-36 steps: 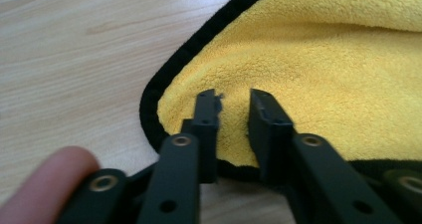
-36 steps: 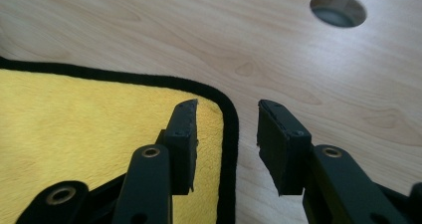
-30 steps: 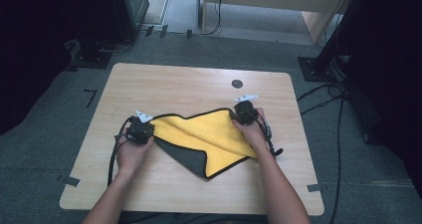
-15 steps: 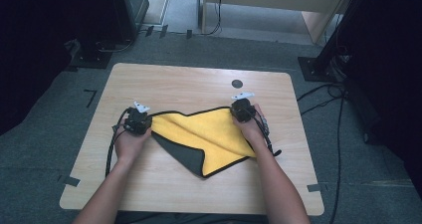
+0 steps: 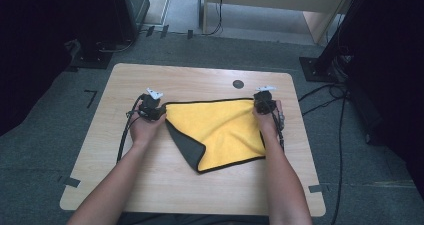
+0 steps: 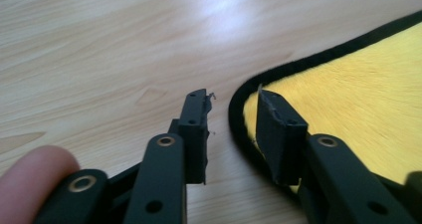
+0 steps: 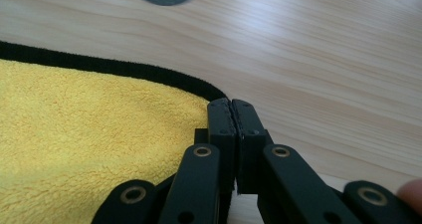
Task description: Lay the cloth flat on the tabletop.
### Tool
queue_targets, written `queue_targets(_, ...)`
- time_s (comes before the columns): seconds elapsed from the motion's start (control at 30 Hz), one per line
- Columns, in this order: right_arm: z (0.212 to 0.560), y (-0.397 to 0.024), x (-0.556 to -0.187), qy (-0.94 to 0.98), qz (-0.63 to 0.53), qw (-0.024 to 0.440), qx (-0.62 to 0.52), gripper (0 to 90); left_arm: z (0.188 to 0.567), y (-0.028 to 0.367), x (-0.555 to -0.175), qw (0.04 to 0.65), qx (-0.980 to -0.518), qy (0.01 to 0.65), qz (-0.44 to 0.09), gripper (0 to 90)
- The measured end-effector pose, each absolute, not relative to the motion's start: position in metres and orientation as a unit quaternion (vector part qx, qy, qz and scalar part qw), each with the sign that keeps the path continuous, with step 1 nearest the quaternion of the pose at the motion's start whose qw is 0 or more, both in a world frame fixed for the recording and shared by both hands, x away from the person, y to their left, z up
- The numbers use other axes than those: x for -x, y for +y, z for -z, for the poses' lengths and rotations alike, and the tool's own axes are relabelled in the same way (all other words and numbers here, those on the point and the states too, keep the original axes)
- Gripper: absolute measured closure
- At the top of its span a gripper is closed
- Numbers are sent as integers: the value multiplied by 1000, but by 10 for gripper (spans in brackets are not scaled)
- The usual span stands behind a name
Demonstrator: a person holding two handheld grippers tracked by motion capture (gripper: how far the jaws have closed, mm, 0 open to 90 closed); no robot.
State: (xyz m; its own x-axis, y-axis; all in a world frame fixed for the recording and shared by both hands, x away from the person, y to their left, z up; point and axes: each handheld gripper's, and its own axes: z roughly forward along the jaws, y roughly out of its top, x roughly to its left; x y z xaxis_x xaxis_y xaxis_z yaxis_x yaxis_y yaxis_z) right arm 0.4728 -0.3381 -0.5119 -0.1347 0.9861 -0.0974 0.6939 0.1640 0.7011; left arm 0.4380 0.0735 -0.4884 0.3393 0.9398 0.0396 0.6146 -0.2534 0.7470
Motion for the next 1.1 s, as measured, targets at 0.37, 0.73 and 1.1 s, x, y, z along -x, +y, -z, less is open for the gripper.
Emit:
queue_targets(0.37,519,-379,-451,656,-320,262,-631,794,484,4,-342,379,-807,419,-170,491)
queue_targets(0.73,522,-380,-446,657,-328,268,-624,751,502,-36,-299,337,-855,341,-198,602)
queue_targets(1.1,517,-385,-444,671,-311,254,-623,581,507,60,-260,353,-824,413,-161,523)
